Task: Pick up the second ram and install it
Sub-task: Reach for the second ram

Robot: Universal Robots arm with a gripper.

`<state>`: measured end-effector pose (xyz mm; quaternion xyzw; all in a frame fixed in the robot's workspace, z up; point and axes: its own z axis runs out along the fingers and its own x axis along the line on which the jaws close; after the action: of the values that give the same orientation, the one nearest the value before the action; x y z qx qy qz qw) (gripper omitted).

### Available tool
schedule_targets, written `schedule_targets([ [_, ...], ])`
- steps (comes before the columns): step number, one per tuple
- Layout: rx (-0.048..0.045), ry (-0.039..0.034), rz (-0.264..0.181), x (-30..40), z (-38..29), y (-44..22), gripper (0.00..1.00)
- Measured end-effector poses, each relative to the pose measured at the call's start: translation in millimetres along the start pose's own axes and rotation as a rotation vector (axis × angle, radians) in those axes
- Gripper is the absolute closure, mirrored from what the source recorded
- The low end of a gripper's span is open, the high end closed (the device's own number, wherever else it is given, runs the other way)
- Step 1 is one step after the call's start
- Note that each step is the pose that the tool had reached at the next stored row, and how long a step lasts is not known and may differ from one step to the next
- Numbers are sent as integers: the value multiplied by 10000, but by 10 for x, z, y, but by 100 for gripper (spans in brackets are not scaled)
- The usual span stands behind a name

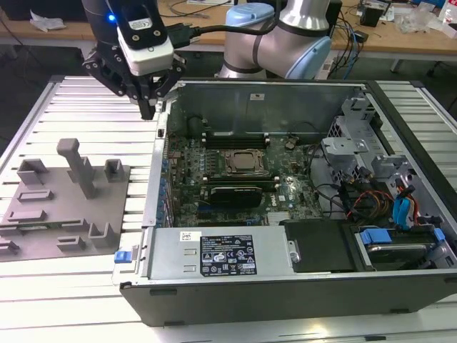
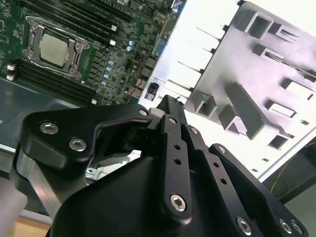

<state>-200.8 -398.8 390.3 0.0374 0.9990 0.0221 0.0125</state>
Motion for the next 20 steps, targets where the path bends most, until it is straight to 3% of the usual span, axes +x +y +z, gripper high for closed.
schedule_targets([
  [15,1,0,0,327,2,-25,89],
  [20,0,0,-1,405,4,-31,89],
])
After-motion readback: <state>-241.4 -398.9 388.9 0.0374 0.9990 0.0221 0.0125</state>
